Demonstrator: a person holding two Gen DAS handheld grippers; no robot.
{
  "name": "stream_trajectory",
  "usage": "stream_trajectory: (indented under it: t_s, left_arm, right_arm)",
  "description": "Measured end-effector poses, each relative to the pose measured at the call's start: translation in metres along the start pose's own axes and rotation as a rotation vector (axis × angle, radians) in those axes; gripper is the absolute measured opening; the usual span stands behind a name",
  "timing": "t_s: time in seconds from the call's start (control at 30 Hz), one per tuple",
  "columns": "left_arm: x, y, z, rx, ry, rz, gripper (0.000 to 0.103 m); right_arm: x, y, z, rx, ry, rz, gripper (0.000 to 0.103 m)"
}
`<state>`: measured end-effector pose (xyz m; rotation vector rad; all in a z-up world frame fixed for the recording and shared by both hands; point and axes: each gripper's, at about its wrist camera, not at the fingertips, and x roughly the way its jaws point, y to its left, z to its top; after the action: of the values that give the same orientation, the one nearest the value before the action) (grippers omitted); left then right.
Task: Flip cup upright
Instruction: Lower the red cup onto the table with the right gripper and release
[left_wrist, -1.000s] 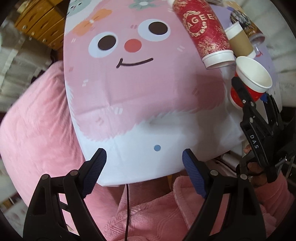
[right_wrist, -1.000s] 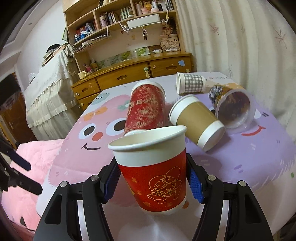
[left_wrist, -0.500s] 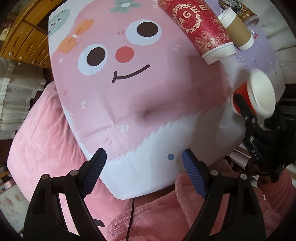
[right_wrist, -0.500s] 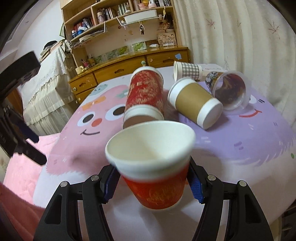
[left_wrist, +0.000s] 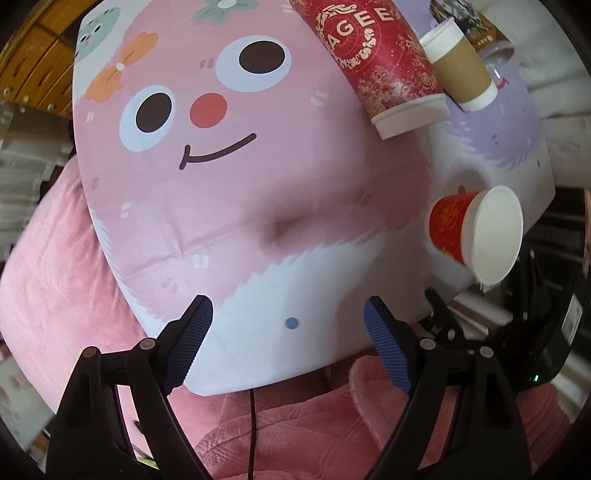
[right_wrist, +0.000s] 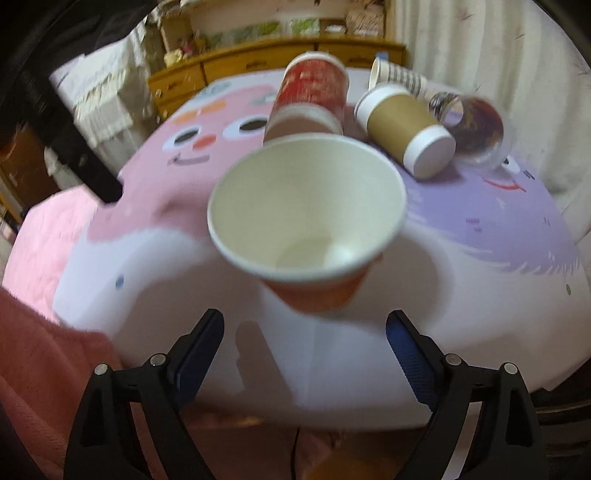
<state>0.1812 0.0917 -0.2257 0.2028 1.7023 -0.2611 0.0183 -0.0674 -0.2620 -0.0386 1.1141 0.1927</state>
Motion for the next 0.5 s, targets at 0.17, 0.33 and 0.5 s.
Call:
stream_trajectory:
  t_s: [0.17, 0.33, 0.5]
  left_arm:
    - [-0.013, -0.009, -0.005, -0.111, -0.063, -0.112, 0.082]
    - [-0.041, -0.025, -0.017, -0.164, -0.221, -0.136, 0.082]
    - [-0.065, -0.041, -0.033, -0.173, -0.305, -0.155, 0.082]
  right_arm:
    - [-0.015, -0.021, -0.002, 0.002, 0.099, 0.048, 0.092]
    - [-0.036, -0.059, 0.009, 0.111, 0.199, 0.133, 0.092]
    - [-0.067, -0.095, 0.038, 0.189, 0.307, 0.079, 0.092]
